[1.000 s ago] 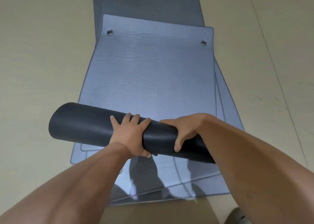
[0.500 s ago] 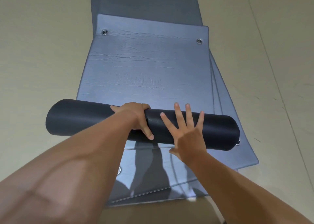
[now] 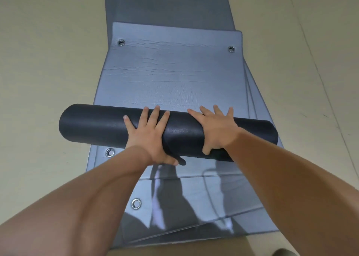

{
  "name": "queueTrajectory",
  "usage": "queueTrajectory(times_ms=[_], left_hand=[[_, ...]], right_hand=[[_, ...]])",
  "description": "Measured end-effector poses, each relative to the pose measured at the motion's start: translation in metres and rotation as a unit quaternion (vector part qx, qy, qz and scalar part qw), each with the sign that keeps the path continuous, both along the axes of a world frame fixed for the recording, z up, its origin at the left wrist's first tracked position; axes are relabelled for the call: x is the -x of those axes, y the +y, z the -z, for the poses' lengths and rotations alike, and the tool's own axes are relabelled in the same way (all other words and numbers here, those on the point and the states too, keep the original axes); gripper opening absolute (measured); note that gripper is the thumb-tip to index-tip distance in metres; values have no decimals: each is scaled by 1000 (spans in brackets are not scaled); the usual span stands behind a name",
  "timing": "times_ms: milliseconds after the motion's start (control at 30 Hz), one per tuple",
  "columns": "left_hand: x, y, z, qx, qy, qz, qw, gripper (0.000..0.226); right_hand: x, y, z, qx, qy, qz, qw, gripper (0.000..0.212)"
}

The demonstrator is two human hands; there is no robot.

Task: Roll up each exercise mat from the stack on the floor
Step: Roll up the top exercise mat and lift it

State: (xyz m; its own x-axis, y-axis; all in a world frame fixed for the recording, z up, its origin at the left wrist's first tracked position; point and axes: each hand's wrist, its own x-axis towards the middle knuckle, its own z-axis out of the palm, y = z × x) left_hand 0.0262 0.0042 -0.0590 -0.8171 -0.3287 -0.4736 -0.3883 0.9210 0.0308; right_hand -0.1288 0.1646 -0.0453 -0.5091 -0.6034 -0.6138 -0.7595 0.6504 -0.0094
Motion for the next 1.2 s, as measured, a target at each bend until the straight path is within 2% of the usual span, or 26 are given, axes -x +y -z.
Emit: queueTrajectory(times_ms=[100, 200, 267, 367, 467, 567, 633, 867, 967, 1067, 1200], left_hand=[[19, -9, 1, -7, -23, -5, 1000, 162], [41, -22, 2, -24, -43, -19, 999, 160], [56, -29, 1, -34, -57, -26, 997, 158], [72, -36, 0, -45, -77, -21, 996, 160], [70, -39, 5, -15, -68, 15, 997, 165], [59, -35, 18, 49, -27, 61, 997, 163], [61, -36, 21, 53, -16, 53, 997, 158], [59, -33, 16, 39, -15, 52, 998, 139], [38, -23, 6, 12, -54, 47, 997, 132], [16, -16, -10, -37, -122, 38, 991, 125], [-11, -12, -22, -88, -184, -8, 979, 119]], right_hand=[[-18, -2, 4, 11, 55, 25, 998, 143], [-53, 4, 12, 47, 110, 20, 993, 128], [-65, 13, 22, 58, 120, 20, 991, 127], [-57, 22, 36, 49, 132, 30, 990, 135], [-34, 15, 40, 46, 140, 8, 989, 128], [1, 1, 32, 25, 95, 13, 995, 139], [19, -6, 27, 18, 54, 5, 998, 146], [19, -8, 12, -9, 19, -19, 1000, 138], [-4, -4, 5, -42, -23, -22, 999, 133], [-21, 1, -5, -72, -101, -32, 992, 136], [-22, -1, -16, -67, -186, -62, 978, 136]])
